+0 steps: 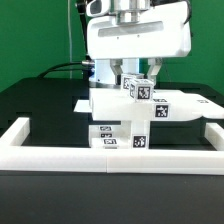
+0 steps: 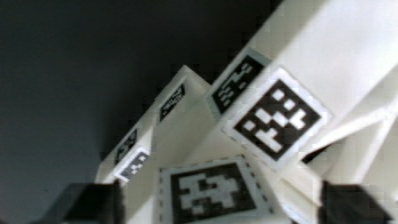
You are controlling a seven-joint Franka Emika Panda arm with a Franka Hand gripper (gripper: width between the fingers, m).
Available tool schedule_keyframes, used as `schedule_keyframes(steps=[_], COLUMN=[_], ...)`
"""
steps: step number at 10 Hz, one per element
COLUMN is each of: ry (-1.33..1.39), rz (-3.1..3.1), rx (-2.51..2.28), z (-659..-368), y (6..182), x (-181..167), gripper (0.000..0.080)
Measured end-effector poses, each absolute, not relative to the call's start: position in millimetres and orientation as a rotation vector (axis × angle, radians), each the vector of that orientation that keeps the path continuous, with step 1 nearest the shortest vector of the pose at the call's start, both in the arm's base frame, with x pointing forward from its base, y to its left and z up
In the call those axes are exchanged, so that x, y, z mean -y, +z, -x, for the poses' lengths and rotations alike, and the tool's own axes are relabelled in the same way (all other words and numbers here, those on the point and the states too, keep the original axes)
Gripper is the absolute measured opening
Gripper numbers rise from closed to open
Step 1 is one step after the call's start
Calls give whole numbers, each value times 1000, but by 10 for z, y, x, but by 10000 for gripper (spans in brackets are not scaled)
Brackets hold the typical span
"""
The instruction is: Assemble chair
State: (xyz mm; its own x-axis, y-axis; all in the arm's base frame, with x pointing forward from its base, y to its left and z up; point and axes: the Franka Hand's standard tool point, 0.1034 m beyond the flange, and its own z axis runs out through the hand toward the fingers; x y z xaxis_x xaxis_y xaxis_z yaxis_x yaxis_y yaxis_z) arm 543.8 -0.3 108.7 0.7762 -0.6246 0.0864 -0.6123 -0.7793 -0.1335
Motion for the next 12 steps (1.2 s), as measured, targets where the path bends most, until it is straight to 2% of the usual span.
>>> schedule_keyframes(steps=[1, 2, 12], ry=[-204, -214, -248], rz=[2927, 2967, 3067], rx=[-829, -693, 611], z=[-5444, -5448, -5406], y=[1105, 1121, 1144], x=[-16, -34, 32], gripper=[631, 644, 649])
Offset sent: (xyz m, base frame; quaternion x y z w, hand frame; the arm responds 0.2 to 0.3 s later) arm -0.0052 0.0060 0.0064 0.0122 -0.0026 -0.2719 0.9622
